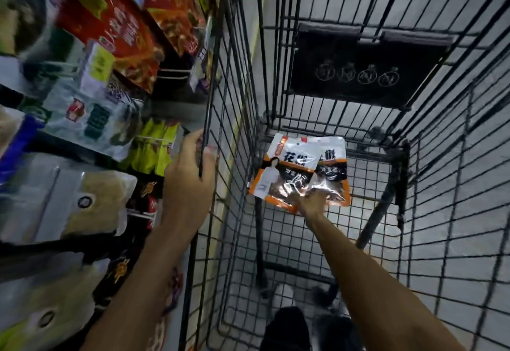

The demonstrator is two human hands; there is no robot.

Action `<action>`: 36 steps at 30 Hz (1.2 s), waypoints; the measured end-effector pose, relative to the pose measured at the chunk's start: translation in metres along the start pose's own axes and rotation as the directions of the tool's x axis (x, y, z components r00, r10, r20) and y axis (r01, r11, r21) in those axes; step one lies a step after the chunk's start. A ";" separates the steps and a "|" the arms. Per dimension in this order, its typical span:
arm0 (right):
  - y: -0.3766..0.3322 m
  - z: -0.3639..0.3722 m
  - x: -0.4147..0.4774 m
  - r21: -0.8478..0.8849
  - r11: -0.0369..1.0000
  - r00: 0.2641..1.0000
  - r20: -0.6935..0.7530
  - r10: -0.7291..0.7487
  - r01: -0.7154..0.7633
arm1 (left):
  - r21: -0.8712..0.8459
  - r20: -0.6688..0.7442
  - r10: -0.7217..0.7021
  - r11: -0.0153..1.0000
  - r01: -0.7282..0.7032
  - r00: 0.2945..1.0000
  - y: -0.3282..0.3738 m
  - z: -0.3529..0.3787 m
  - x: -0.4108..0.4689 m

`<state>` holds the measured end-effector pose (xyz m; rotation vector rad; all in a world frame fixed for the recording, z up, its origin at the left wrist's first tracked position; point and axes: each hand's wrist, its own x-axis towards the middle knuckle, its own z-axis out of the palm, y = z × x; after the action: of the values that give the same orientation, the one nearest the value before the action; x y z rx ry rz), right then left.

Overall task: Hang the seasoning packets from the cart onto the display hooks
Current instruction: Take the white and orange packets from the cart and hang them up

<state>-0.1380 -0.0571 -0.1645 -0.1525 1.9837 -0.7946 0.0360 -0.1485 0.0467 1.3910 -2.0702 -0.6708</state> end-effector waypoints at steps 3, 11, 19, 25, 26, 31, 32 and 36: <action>-0.004 0.015 0.004 0.068 0.998 0.999 -0.035 0.010 -0.008 | -0.021 -0.004 0.005 1.000 -0.005 1.000 -0.001 0.001 0.001; -0.014 0.023 0.003 0.171 0.985 0.991 -0.125 0.053 -0.031 | -0.018 0.017 0.042 0.999 -0.042 0.999 -0.003 -0.003 0.001; -0.022 -0.091 -0.085 0.407 0.890 0.974 0.006 -0.227 0.205 | 0.304 0.018 0.176 0.937 -0.174 0.984 0.039 -0.018 -0.002; -0.039 -0.134 -0.146 0.549 0.825 0.870 0.333 -0.363 0.134 | -0.298 0.502 -0.339 0.796 0.527 0.796 0.072 0.029 -0.024; -0.040 -0.132 -0.147 0.523 0.844 0.849 0.388 -0.358 0.117 | -0.329 0.554 -0.380 0.717 0.615 0.740 0.067 0.037 -0.028; -0.032 -0.123 -0.099 0.228 0.950 0.913 0.301 -0.276 0.212 | -0.393 0.481 -0.550 0.560 0.729 0.682 0.030 0.067 -0.041; -0.028 -0.121 -0.079 0.143 0.953 0.945 0.160 -0.287 0.265 | -0.359 0.434 -0.563 0.608 0.708 0.703 0.023 0.074 -0.042; -0.012 -0.110 0.000 -0.238 0.932 0.930 -0.179 -0.319 0.274 | -0.254 0.345 -0.572 0.707 0.660 0.744 -0.002 0.105 -0.045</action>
<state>-0.2306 -0.0151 -0.1211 -0.5234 2.2832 -0.8193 -0.0200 -0.0967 -0.0382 1.8537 -1.4744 -1.4917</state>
